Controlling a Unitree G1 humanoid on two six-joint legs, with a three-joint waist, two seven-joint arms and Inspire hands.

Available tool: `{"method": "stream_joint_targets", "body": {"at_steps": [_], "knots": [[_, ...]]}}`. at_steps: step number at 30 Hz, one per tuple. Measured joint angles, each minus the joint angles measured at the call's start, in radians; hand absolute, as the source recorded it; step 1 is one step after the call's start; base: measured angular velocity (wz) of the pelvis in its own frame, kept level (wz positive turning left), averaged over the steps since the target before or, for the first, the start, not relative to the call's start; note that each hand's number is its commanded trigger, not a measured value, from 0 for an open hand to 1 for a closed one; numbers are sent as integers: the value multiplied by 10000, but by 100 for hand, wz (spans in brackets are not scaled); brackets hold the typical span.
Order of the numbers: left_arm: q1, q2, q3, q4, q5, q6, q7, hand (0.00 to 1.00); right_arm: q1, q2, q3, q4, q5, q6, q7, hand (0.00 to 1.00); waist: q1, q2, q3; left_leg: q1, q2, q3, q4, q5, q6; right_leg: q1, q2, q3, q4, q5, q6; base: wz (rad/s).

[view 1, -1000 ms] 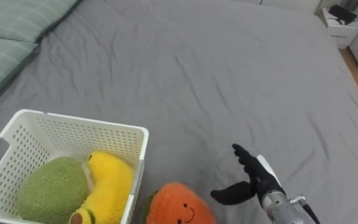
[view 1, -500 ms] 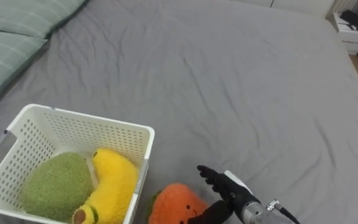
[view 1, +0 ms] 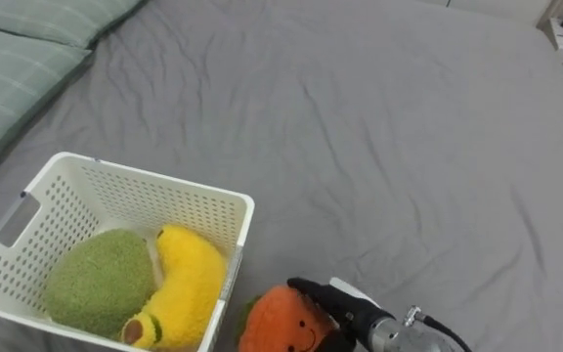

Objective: Collect toys from the bed

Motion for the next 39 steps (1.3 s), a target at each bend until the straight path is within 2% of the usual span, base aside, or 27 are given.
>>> {"method": "stream_joint_targets", "body": {"at_steps": [7,9,17,19,21,25,29,35,39], "knots": [[-9,-8,-11,4,38,0,-12,0,-229,12,-35,169,-378,201,-260,100,117,-25,44,-13,-4,-47,-9,-3,0,28,-5,-96,2,0,0,1],[-3,-13,-14,6,19,0,-12,0,-234,69,-23,429,-369,206,-553,100,207,-66,39,-14,-9,-85,-9,-3,0,49,-14,-150,0,0,1,5],[14,6,99,3,52,0,-12,0,-384,152,-169,1317,-790,145,-1632,100,196,-196,34,-37,-21,-196,13,-3,1,84,-28,-245,0,-1,2,4],[46,10,101,2,70,0,-13,0,-451,142,-265,1628,-1114,31,-1951,100,185,-196,35,-30,-26,-198,26,-3,1,100,-39,-281,-4,-1,3,0],[75,36,97,9,-5,-7,-13,0,-617,152,-338,2599,-1168,-236,-2616,100,184,-190,56,17,-27,-205,29,-2,1,165,-43,-328,-9,-4,9,3],[163,47,120,45,-1,-47,-8,0,-831,130,-554,3794,-1097,-419,-3474,100,215,-237,44,6,-37,-213,44,-2,2,173,-55,-374,-12,-6,12,1],[190,47,464,242,-30,-210,-10,0,-842,121,-1123,4708,-797,-695,-4197,100,161,-228,49,10,-68,-378,97,-2,4,285,-82,-558,-28,-8,18,11],[268,116,501,490,-15,-303,-12,0,-841,103,-1431,5105,-130,-1045,-4934,100,106,-207,50,-61,-110,-542,197,-2,3,371,-81,-619,-150,-15,28,8],[321,58,993,493,111,-324,-116,0,-842,109,-2208,4871,92,-1248,-5290,100,14,-201,34,-153,-129,-588,309,-5,11,360,-118,-778,-134,-16,30,7]]}}
